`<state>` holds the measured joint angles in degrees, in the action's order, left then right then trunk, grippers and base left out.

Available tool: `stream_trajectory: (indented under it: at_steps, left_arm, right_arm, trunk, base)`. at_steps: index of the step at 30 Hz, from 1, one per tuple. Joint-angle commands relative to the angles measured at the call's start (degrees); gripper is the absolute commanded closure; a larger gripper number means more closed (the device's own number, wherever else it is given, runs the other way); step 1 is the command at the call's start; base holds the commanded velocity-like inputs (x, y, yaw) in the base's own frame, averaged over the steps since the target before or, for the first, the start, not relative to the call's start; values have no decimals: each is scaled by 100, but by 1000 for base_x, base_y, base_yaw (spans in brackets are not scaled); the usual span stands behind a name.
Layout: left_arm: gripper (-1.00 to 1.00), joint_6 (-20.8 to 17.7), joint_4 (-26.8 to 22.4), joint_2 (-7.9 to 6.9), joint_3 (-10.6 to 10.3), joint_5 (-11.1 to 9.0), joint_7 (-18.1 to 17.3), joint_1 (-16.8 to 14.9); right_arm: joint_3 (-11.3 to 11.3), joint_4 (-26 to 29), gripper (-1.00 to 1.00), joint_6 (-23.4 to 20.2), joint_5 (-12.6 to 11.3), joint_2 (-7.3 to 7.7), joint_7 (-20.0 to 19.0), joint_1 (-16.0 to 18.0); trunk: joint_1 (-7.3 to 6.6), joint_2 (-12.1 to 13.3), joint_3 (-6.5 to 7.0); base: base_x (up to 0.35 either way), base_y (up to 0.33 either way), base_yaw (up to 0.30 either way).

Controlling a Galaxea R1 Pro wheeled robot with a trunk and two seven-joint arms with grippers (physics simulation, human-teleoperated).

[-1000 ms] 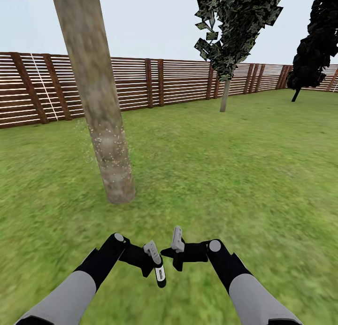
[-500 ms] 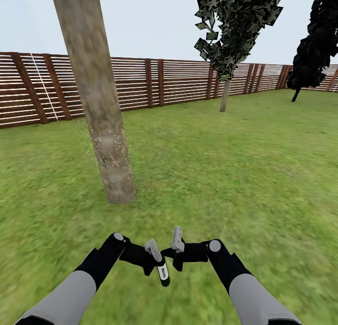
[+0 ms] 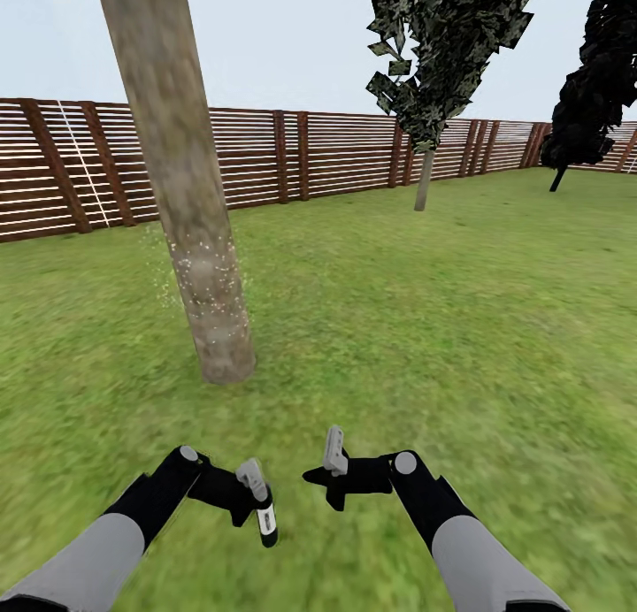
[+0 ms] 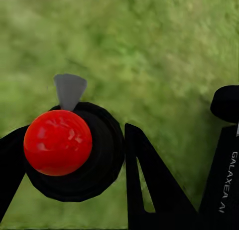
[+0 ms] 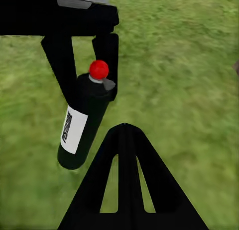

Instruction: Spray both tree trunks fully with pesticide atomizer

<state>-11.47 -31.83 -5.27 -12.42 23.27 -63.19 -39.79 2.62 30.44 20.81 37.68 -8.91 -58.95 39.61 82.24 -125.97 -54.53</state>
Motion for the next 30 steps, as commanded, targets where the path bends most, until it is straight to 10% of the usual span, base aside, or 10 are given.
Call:
stream_trajectory:
  at_steps: [1, 9, 18, 19, 21, 23, 25, 27, 30]
  left_arm:
    - [100, -59, -3, -79, -15, -15, -23, -2]
    - [100, -58, 10, -337, -15, -19, -35, 1]
    - [100, -73, 65, -1295, -17, 4, -8, 60]
    - [100, -69, 194, -1372, -16, 6, 8, 60]
    - [100, -67, 373, -1495, -15, 10, 128, 59]
    - [100, -76, 499, -1573, -8, 1, 633, 63]
    - [100, -84, 830, -1552, 0, -149, 1719, 65]
    - [100, 38, 1267, -1474, 2, -929, 2550, 72]
    - [100, 890, 1701, -1446, 3, -2176, 3458, 134]
  right_arm:
    - [28, 6, 100, 19, 44, -6, -87, 2]
    - [37, -2, 100, 19, 58, 4, -247, 2]
    - [96, -35, 100, 28, 64, 54, -100, 2]
    - [92, -55, -100, 28, 62, 78, 259, -1]
    - [99, -105, -100, 35, 41, 227, 743, -12]
    - [612, -211, -100, 36, -16, 315, 965, -14]
    - [1910, -549, -100, 56, -36, 576, 1627, -34]
    - [2941, -892, -100, 72, -44, 870, 2117, -156]
    - [3548, -996, -100, 211, -42, 1094, 3269, -679]
  trunk:
    - [-1, -2, -5]
    - [-1, -2, -5]
    - [-1, -2, -5]
    - [-1, -2, -5]
    - [-1, -2, -5]
    - [-1, -2, -5]
    - [-1, -2, -5]
    - [-1, -2, -5]
    - [-1, -2, -5]
  base:
    - [0, 0, 0]
    - [0, 0, 0]
    - [0, 0, 0]
    - [0, 0, 0]
    - [0, 0, 0]
    - [0, 0, 0]
    - [0, 0, 0]
    - [0, 0, 0]
    - [0, 0, 0]
